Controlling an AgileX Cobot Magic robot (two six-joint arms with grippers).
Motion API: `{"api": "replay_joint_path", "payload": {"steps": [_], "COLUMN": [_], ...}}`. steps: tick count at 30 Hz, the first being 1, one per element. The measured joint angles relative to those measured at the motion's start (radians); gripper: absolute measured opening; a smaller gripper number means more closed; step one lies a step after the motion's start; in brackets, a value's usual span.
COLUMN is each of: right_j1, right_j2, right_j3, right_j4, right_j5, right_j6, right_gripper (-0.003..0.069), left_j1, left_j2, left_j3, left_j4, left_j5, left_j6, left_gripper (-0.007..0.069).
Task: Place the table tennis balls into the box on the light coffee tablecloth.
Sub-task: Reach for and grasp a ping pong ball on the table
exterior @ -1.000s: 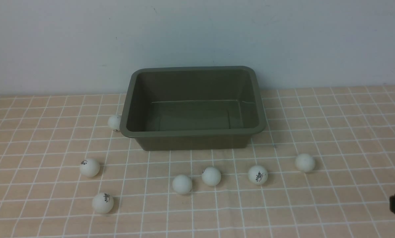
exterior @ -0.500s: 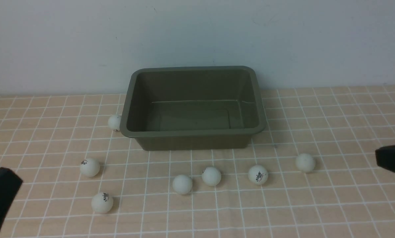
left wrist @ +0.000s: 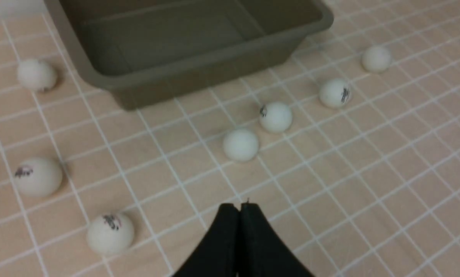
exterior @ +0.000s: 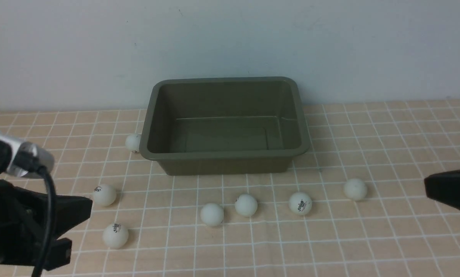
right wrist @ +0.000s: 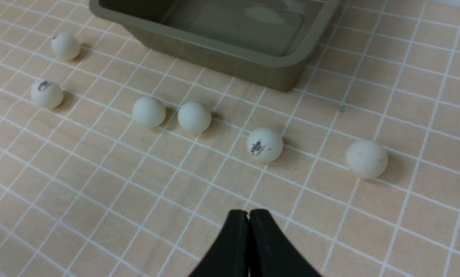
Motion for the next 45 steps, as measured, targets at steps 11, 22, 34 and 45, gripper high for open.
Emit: {"api": "replay_joint_path", "payload": {"steps": [11,22,34,45], "right_j1": [0.251,0.285,0.285,0.285], "right_j2": [0.199,0.477,0.617,0.619], "right_j3": [-0.002,-0.133,-0.308,-0.308], "right_j4": [-0.413,-0.723,-0.725,-0.664], "right_j5": [-0.038,-0.100,-0.126,-0.108], "right_j6": [0.377,0.630,0.629,0.629], "right_gripper": [-0.0016,-0.0016,-0.0008,0.0162], "left_j1": [0.000,-0.176,-0.287,-0.289], "left_j2": [0.131,0.300,0.345,0.345], "left_j3": [-0.050,-0.051,-0.070,-0.071], "left_j4": [0.241,0.660,0.890,0.872], "left_j5": [0.078,0.106,0.073,0.071], "left_j6": [-0.237,-0.623,-0.880,-0.871], "left_gripper": [-0.0069,-0.0069,-0.0069,-0.0069]}}
